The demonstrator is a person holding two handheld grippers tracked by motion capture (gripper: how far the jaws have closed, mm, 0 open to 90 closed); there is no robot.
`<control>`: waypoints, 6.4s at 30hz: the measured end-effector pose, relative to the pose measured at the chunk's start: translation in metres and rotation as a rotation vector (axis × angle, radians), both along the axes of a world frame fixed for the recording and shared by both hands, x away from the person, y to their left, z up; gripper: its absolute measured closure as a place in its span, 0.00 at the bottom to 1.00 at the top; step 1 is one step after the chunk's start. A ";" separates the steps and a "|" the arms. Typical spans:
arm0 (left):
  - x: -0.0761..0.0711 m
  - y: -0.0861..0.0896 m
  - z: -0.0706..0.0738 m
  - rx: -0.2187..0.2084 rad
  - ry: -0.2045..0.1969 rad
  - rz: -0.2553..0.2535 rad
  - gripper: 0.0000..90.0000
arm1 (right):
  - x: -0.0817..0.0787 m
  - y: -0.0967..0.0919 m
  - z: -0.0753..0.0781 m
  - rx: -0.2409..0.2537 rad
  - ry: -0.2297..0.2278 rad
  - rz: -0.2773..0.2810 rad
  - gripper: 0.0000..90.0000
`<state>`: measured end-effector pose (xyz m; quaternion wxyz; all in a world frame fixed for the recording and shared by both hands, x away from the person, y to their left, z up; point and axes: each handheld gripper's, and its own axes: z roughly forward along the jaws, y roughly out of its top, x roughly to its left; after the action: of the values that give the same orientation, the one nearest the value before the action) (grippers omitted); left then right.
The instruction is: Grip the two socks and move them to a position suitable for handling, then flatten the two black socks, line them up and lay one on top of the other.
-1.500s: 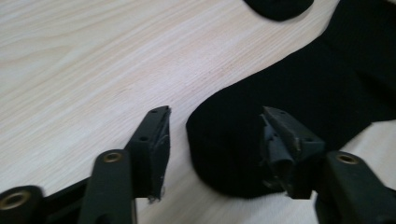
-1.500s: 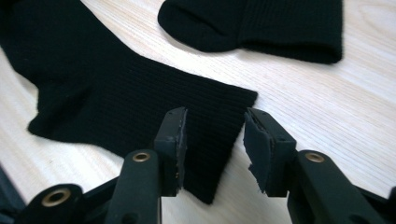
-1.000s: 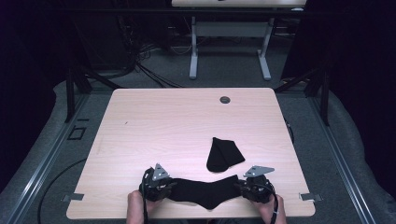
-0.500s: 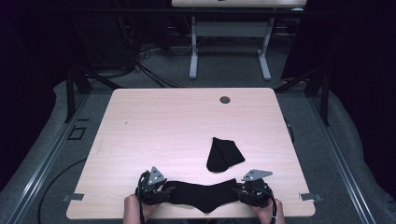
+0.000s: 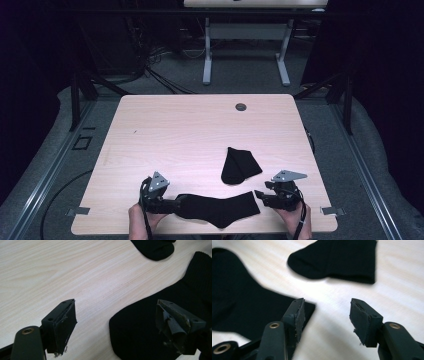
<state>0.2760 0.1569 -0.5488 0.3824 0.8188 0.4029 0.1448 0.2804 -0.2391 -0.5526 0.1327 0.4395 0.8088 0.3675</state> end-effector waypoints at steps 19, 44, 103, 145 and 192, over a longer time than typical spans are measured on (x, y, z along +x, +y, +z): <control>0.011 -0.007 0.010 0.019 0.015 -0.016 0.19 | 0.093 0.031 -0.011 -0.114 0.086 0.050 0.60; 0.022 -0.005 0.014 0.030 0.015 -0.008 0.19 | 0.074 0.055 -0.016 -0.034 0.125 -0.033 0.79; 0.083 -0.123 -0.013 0.185 0.191 -0.180 0.54 | 0.066 0.064 -0.010 -0.148 0.083 0.144 0.54; 0.101 -0.064 0.013 0.137 0.246 -0.130 0.41 | 0.059 0.024 0.009 -0.105 0.085 0.060 0.55; 0.108 -0.056 0.048 0.306 -0.169 -0.067 0.95 | 0.066 0.030 0.029 -0.140 0.027 0.110 1.00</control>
<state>0.3841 0.1004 -0.5007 0.2905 0.8654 0.3148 0.2601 0.3459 -0.2094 -0.5231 0.1317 0.3888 0.8572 0.3110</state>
